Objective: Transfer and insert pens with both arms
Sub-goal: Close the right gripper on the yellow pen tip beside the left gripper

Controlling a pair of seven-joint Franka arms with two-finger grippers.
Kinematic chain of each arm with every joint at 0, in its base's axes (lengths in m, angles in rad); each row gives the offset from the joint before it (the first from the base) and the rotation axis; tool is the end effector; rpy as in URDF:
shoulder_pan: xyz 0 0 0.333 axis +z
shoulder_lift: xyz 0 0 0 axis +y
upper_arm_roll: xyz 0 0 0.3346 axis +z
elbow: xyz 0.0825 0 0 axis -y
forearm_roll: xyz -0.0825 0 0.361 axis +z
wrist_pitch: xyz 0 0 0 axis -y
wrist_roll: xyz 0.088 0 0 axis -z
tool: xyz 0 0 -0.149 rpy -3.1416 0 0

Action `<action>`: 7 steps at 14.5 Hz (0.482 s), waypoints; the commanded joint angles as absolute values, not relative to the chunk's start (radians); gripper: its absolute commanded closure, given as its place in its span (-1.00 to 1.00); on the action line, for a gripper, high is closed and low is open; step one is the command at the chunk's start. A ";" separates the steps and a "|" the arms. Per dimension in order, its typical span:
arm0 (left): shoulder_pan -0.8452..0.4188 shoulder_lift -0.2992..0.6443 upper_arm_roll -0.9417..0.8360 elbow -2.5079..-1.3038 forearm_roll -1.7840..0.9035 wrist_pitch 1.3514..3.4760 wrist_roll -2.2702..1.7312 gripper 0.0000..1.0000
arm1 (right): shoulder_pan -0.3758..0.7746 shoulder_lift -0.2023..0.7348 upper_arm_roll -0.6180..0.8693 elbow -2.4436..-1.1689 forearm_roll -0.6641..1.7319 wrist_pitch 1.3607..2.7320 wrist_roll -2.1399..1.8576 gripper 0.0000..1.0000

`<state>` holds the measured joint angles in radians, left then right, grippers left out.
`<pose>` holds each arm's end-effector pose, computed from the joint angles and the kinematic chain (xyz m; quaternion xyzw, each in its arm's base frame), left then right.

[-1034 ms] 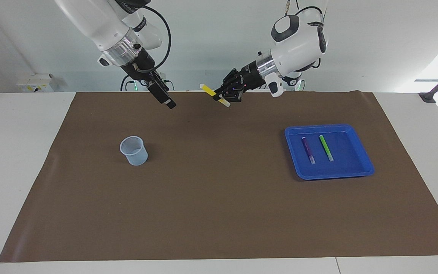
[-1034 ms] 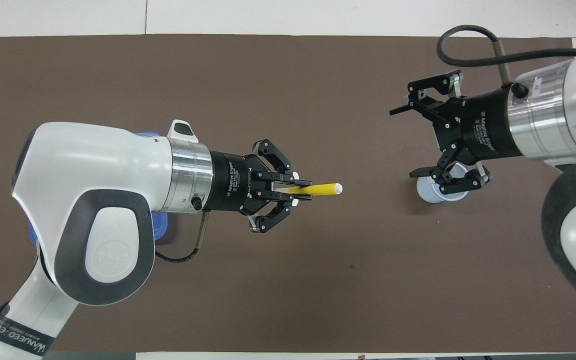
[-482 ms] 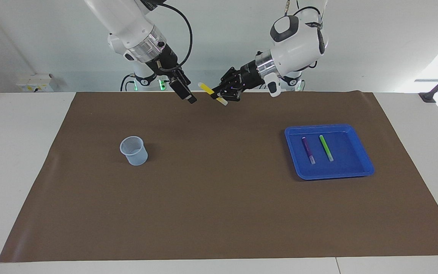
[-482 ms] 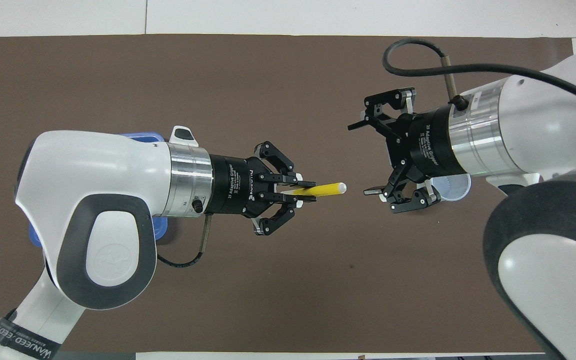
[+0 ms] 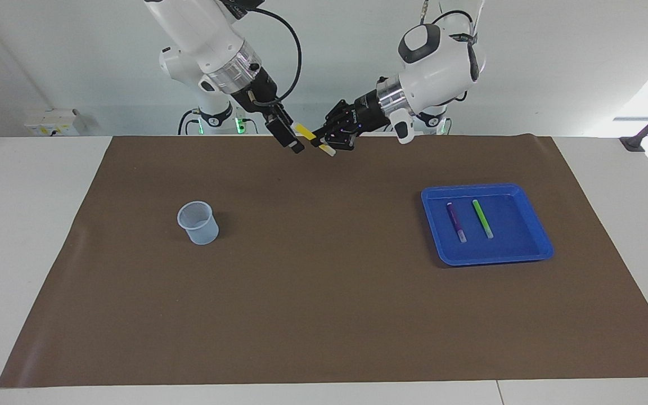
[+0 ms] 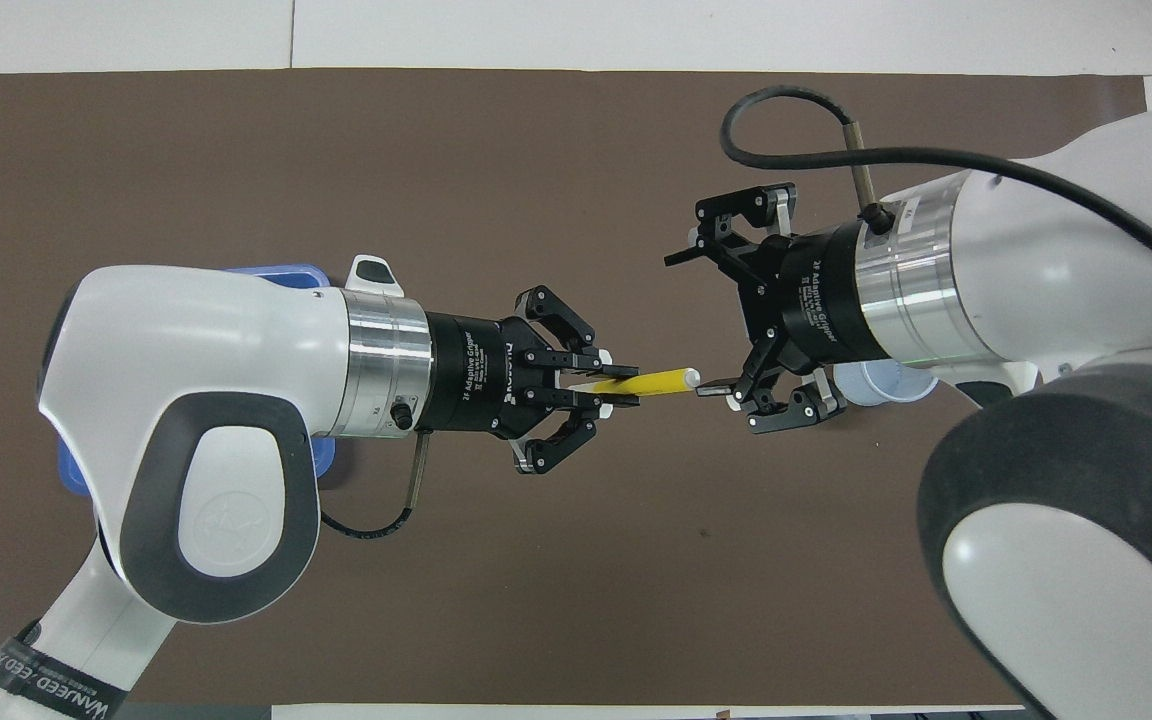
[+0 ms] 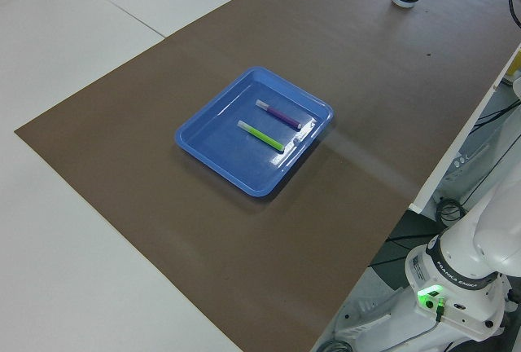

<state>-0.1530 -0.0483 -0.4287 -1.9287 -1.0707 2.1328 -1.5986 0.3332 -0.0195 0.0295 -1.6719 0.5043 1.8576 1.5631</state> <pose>0.4368 -0.3754 0.5528 0.6446 0.6059 -0.3518 0.3060 0.5035 0.2522 0.6086 -0.7692 0.5818 0.1444 0.2213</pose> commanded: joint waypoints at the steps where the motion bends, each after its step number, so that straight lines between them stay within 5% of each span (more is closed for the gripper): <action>1: -0.167 -0.078 -0.422 -1.956 -1.100 2.160 -1.592 1.00 | 0.344 -0.044 0.029 -1.709 0.528 1.885 1.575 -0.98; 7: -0.167 -0.078 -0.422 -1.956 -1.112 2.171 -1.591 1.00 | 0.347 -0.049 0.048 -1.713 0.526 1.870 1.577 -0.98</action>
